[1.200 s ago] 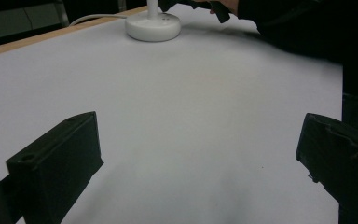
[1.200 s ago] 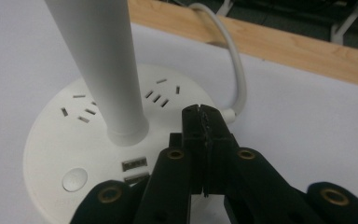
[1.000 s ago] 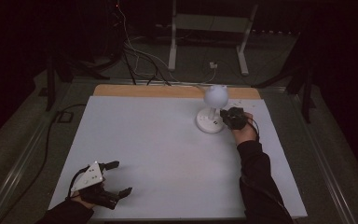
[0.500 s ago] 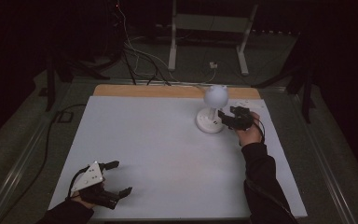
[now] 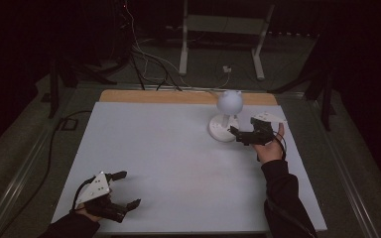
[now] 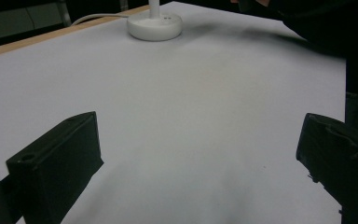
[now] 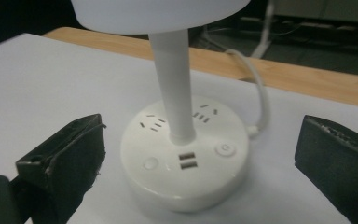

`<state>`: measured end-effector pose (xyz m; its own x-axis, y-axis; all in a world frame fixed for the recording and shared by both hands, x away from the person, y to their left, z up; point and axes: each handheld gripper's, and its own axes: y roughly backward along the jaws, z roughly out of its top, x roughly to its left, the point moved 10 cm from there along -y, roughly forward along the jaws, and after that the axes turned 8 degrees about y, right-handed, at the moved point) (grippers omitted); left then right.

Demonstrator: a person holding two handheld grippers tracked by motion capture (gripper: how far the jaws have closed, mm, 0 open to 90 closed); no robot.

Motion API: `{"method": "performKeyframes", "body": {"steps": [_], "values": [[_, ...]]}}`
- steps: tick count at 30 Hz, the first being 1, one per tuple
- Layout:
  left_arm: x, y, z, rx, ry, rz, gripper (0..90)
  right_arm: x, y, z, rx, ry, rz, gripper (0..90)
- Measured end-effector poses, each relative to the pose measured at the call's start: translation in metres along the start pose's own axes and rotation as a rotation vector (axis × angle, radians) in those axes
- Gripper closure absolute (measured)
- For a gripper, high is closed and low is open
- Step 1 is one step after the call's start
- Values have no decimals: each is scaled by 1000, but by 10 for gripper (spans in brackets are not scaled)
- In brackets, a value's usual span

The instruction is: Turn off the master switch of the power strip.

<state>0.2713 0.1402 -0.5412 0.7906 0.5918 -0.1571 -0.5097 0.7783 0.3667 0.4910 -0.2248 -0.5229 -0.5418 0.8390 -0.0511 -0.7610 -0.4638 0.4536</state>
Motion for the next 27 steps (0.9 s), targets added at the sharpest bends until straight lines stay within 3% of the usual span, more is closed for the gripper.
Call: {"method": "performKeyframes", "body": {"steps": [5, 19, 27], "values": [[0, -1, -1, 1, 3, -1, 4, 12, 13, -2, 22, 22, 37, 14], [0, 1, 1, -10, 8, -5, 4, 54, 51, -18, -4, 33, 157, 14], [-1, 1, 0, 2, -2, -6, 4, 67, 68, -32, 19, 63, 173, 14]]}}
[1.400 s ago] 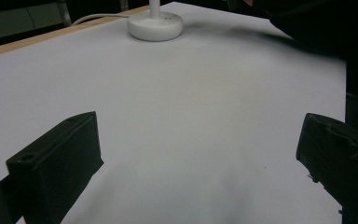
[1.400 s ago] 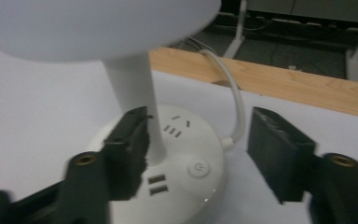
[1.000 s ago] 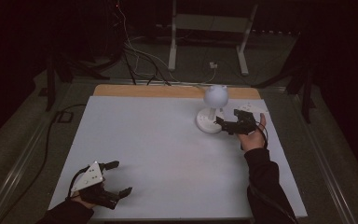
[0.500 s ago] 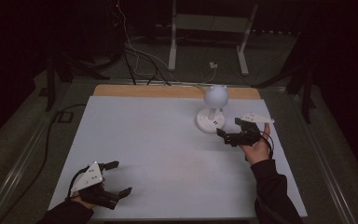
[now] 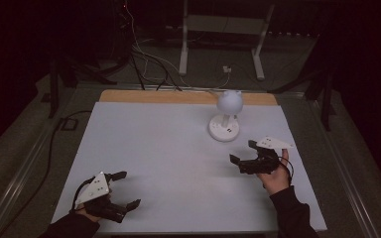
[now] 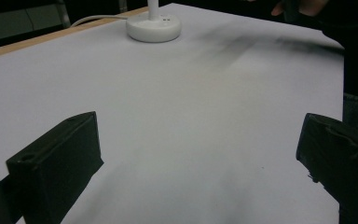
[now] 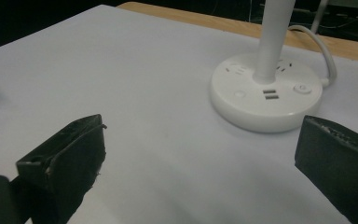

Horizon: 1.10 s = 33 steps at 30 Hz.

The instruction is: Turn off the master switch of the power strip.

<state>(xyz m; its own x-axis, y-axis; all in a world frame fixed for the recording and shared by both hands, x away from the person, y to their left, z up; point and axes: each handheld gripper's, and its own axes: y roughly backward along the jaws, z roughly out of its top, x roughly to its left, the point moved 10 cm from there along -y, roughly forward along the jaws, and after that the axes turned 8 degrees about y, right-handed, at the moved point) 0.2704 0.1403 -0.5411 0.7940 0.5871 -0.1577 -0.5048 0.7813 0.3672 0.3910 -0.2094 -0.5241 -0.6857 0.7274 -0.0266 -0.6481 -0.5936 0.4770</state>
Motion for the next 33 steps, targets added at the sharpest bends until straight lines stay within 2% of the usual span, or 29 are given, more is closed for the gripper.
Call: {"method": "performKeyframes", "body": {"steps": [9, 12, 16, 25, 33], "values": [[-1, 0, 0, -1, -3, 1, 4, 17, 22, -18, -9, -9, 45, 14], [-1, 0, 1, -3, -4, 3, 4, 21, 28, -30, 21, 7, 47, 14], [-1, 0, 0, -1, -8, 5, 4, 32, 38, -47, 26, -3, 73, 14], [-2, 0, 0, -1, -9, 2, 4, 43, 51, -70, 39, 34, 52, 14], [-1, 1, 1, -3, -5, 4, 4, 41, 60, -93, 100, 41, 20, 14]]}}
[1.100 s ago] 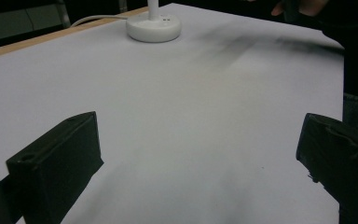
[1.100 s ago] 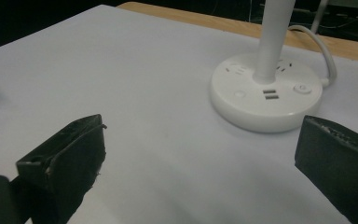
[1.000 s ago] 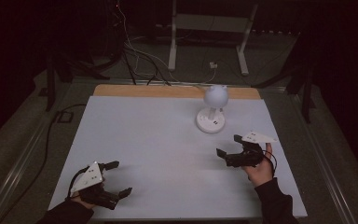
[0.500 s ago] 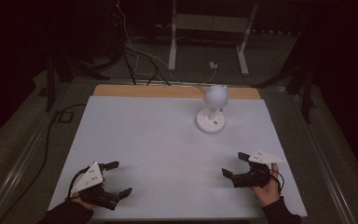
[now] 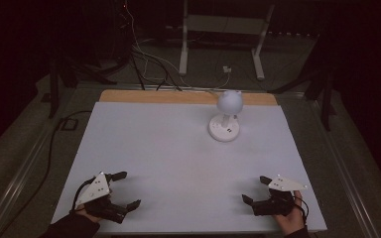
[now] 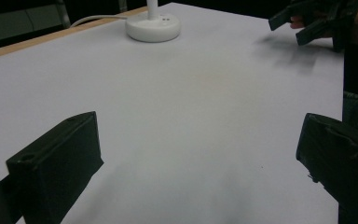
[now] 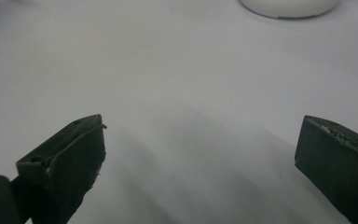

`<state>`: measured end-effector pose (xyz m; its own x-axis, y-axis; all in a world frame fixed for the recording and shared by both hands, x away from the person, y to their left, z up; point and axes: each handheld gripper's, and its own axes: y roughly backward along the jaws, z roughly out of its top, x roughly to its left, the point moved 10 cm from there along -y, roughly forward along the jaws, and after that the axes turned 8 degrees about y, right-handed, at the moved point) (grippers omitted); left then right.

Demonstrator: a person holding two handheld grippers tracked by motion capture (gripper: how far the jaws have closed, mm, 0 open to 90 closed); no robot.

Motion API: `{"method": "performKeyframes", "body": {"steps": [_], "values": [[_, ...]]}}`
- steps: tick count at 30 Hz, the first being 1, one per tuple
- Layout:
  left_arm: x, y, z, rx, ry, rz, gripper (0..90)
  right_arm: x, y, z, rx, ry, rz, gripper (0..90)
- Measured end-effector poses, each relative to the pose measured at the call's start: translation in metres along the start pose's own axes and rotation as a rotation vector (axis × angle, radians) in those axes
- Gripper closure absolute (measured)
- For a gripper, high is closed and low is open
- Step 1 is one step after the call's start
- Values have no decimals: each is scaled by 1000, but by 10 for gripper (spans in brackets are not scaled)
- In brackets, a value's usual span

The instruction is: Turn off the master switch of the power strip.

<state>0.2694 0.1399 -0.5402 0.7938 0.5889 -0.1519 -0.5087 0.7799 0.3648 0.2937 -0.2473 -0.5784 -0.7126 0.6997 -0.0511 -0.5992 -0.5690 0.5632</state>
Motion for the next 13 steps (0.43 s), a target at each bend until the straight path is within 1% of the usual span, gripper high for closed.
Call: {"method": "performKeyframes", "body": {"steps": [3, 4, 7, 10, 13], "values": [[0, 0, 0, -4, 6, -2, 4, -2, 1, 1, -12, -3, -2, 14], [1, 0, 0, -2, 6, -2, 4, -2, 0, 1, -10, 0, -7, 14], [0, -1, -1, 5, 3, -2, 4, -2, -3, 2, -3, 8, -4, 14], [0, -1, 0, 3, 3, -3, 4, 0, -6, 3, -2, 25, -2, 14], [0, -1, -1, 6, 3, -2, 4, 1, -7, 2, 0, 22, 3, 14]]}}
